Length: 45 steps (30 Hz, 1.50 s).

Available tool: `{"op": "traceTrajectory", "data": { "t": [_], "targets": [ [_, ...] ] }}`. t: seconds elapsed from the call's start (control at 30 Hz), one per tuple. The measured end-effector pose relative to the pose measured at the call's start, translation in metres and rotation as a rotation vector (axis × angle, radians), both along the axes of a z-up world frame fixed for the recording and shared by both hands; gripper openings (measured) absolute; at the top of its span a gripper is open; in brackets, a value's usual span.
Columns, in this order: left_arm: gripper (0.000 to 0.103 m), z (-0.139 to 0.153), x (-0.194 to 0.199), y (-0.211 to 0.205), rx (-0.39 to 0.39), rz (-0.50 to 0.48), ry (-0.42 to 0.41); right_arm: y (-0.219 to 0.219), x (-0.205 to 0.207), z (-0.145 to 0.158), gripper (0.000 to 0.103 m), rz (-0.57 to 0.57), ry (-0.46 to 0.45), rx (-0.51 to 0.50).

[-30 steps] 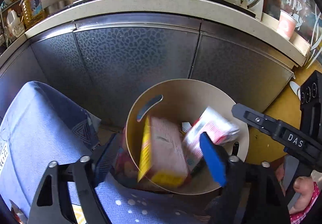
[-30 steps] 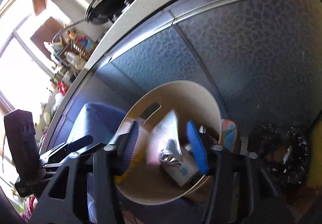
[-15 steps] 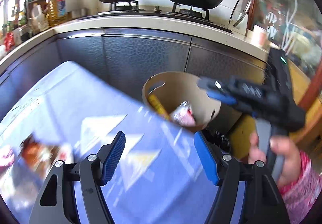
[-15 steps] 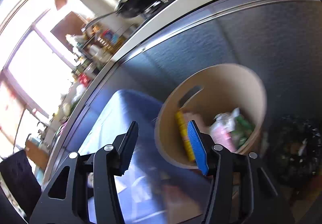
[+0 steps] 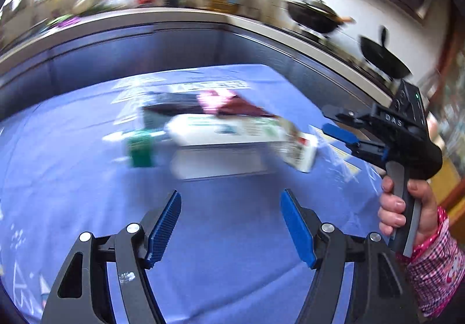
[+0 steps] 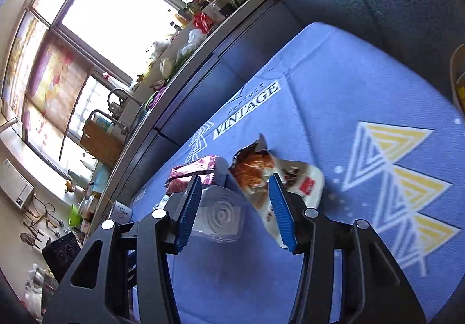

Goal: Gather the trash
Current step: 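Move both tools back to the table toward the water bottle, then grasp the water bottle with the left tool while the right tool grasps the red wrappers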

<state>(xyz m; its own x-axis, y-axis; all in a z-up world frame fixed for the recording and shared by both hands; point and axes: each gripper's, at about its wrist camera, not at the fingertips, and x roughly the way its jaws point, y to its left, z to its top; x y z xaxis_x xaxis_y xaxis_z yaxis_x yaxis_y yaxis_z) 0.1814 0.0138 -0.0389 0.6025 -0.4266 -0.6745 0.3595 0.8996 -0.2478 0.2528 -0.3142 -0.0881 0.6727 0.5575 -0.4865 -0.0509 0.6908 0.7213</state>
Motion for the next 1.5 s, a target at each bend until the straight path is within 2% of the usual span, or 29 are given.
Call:
{"op": "traceTrajectory", "data": {
  "t": [0.07,0.2,0.33,0.4,0.5,0.53,0.57,0.63,0.73,0.8,0.9,1.07,1.17,1.3,1.37,1.4,1.43,1.47,1.5],
  "targets": [
    [0.071,-0.004,0.004,0.026,-0.035,0.051,0.026,0.018,0.013,-0.002,0.047,0.021,0.015,0.010],
    [0.071,-0.005,0.005,0.062,-0.077,0.125,0.027,0.051,0.032,-0.007,0.047,0.054,0.052,-0.043],
    [0.080,0.001,0.015,0.093,-0.078,0.202,-0.017,0.069,0.031,-0.010,0.047,0.080,0.077,-0.048],
    [0.080,0.002,0.031,0.106,-0.110,0.208,-0.008,0.081,0.022,-0.011,0.047,0.110,0.099,-0.045],
    [0.080,0.003,0.055,0.124,-0.198,0.233,0.035,0.104,-0.009,-0.016,0.047,0.227,0.148,0.083],
    [0.080,0.005,0.058,0.128,-0.226,0.241,0.040,0.115,-0.023,-0.017,0.047,0.280,0.158,0.093],
    [0.080,0.007,0.059,0.133,-0.258,0.247,0.035,0.128,-0.036,-0.017,0.047,0.340,0.162,0.080],
    [0.080,0.010,0.057,0.136,-0.279,0.245,0.012,0.139,-0.053,-0.016,0.047,0.370,0.149,0.019],
    [0.080,0.003,0.053,0.131,-0.266,0.228,0.027,0.128,-0.054,-0.005,0.047,0.312,0.104,-0.079],
    [0.080,-0.002,0.052,0.129,-0.258,0.218,0.043,0.113,-0.041,0.003,0.047,0.249,0.083,-0.107],
    [0.080,-0.005,0.056,0.125,-0.256,0.211,0.060,0.098,-0.025,0.011,0.047,0.164,0.049,-0.205],
    [0.084,-0.002,0.084,0.108,-0.216,0.167,0.088,0.090,-0.018,-0.004,0.054,0.106,0.071,-0.249],
    [0.084,-0.007,0.111,0.102,-0.252,0.138,0.150,0.090,-0.015,-0.015,0.054,0.097,0.091,-0.274],
    [0.084,-0.025,0.140,0.094,-0.347,0.091,0.272,0.095,-0.009,-0.022,0.054,0.097,0.097,-0.277],
    [0.082,-0.038,0.150,0.087,-0.389,0.063,0.341,0.100,-0.003,-0.025,0.054,0.102,0.103,-0.282],
    [0.075,-0.044,0.153,0.084,-0.404,0.060,0.372,0.101,-0.001,-0.026,0.054,0.102,0.105,-0.280],
    [0.059,-0.050,0.154,0.083,-0.412,0.063,0.394,0.103,0.001,-0.026,0.054,0.102,0.105,-0.281],
    [0.049,-0.057,0.156,0.083,-0.424,0.066,0.422,0.106,0.002,-0.026,0.054,0.104,0.104,-0.284],
    [0.045,-0.061,0.155,0.085,-0.451,0.068,0.433,0.109,0.002,-0.026,0.054,0.106,0.102,-0.288]
  ]
}}
